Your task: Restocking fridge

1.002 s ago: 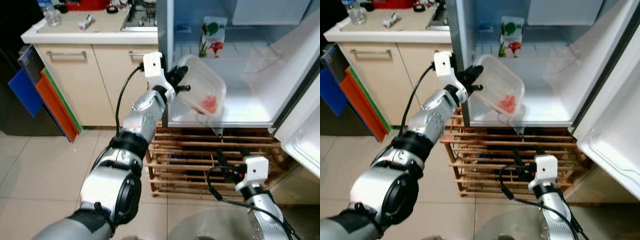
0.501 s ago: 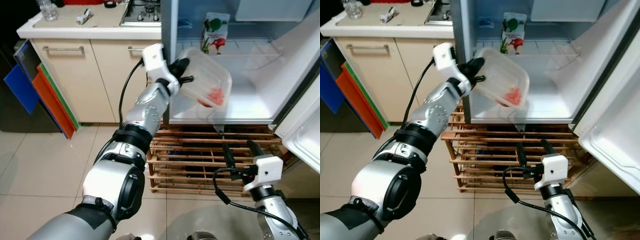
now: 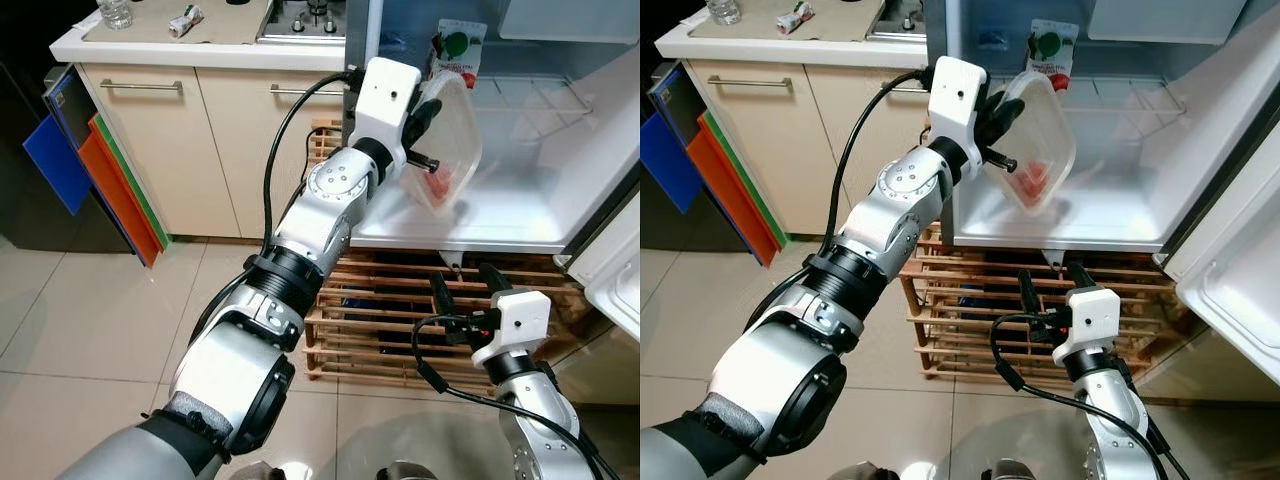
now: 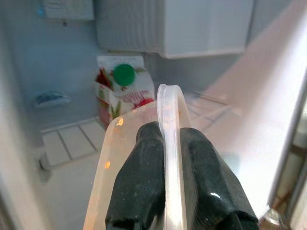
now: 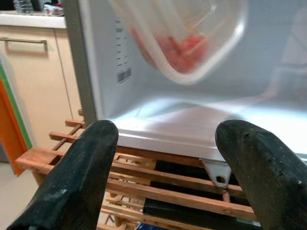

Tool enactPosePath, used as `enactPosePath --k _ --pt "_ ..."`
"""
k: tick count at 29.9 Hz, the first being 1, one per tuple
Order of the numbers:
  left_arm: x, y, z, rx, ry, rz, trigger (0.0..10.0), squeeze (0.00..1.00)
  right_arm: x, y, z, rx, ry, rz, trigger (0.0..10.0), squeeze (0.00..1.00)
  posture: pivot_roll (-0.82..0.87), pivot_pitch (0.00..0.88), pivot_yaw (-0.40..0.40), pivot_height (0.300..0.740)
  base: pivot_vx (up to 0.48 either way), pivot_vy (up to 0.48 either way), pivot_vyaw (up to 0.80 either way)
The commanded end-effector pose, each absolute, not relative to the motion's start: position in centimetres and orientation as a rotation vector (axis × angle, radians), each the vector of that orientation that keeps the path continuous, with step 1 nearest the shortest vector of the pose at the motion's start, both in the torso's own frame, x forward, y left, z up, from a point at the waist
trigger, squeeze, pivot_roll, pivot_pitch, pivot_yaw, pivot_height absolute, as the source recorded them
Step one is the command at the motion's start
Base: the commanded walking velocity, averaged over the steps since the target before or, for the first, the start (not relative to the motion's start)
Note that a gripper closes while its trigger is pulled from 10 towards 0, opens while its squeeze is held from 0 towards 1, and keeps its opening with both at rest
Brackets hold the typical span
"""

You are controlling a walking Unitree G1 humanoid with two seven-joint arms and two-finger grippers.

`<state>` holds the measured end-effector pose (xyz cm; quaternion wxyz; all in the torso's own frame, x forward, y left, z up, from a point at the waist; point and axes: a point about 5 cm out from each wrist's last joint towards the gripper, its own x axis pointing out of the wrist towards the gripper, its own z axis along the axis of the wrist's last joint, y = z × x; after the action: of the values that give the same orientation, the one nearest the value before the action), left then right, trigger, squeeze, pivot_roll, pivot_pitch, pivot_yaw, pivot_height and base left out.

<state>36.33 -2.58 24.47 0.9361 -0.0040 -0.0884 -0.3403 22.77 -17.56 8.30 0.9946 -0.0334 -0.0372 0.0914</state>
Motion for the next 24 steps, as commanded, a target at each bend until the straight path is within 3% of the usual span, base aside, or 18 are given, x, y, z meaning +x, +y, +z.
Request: enactPosePath --k 1,13,20,24 --pt "33.4 -6.8 22.4 -0.114 -0.093 -0.808 10.0 0.0 23.0 -17.3 8.8 -0.069 -0.088 0.191 10.0 0.0 -0.19 0.027 0.04 0.74 0.0 0.0 0.0" --pt "33.1 -7.8 20.7 -0.094 -0.049 -0.851 10.0 0.0 23.9 -17.2 9.6 -0.074 -0.104 0.189 10.0 0.0 -0.19 0.0 0.037 0.74 0.0 0.0 0.0" --pt "33.2 -9.2 21.0 -0.22 0.006 -0.889 10.0 0.0 23.3 -17.5 10.5 -0.07 -0.133 0.168 10.0 0.0 -0.23 0.001 0.056 0.74 0.0 0.0 0.0" --pt "33.0 -10.2 20.7 -0.336 0.082 -0.887 10.0 0.0 21.0 -18.7 9.7 -0.065 -0.106 0.096 10.0 0.0 -0.27 0.016 0.076 0.74 0.0 0.0 0.0"
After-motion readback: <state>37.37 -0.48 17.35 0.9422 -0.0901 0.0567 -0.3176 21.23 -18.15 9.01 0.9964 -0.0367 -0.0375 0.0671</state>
